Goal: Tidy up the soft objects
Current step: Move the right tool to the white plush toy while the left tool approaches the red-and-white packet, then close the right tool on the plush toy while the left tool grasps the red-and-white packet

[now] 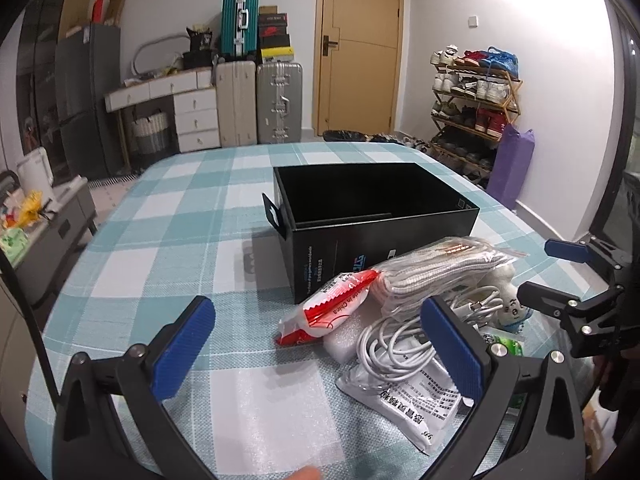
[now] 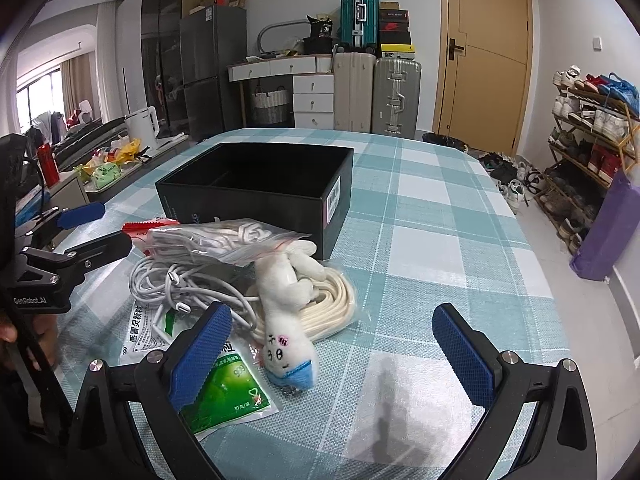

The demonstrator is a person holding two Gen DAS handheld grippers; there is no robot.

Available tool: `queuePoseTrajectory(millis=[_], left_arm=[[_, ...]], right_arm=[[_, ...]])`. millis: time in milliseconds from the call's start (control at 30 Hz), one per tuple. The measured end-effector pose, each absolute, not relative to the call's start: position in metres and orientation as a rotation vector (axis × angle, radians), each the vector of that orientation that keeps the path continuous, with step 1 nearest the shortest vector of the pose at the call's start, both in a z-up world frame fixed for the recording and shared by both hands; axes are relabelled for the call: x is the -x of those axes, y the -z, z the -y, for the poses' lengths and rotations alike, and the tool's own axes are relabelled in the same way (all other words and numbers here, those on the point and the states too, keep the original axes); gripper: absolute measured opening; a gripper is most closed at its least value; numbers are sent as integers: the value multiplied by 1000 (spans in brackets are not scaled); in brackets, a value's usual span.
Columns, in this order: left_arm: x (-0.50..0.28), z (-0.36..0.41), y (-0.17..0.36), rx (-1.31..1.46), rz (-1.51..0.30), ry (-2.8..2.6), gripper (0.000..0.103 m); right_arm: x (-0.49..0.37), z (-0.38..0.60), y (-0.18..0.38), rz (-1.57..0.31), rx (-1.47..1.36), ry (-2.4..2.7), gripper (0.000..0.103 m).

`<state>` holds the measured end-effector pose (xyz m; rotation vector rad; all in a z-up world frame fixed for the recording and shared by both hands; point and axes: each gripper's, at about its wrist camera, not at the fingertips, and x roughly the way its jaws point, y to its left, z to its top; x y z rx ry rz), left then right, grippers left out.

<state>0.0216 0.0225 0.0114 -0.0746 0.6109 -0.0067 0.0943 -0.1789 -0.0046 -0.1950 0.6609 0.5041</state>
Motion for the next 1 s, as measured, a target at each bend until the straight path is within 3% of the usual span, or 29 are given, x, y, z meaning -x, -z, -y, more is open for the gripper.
queuePoseTrajectory(millis=[333,467,767,1000], left_arm=[[-28,-30,-6,85,-631,-28,103],[-29,-30,-5,86,-632,-25,103],[-31,-30,-3,87,-649,-22,103],[-32,-31,-3,89,-657,-13,103]], right_arm=[[-107,176,9,-686,206,-499,97],[-111,169,10,-701,207,-523,87],[-121,159,14,-721,220,-525,81],[-122,149,17,-738,214,-584,67]])
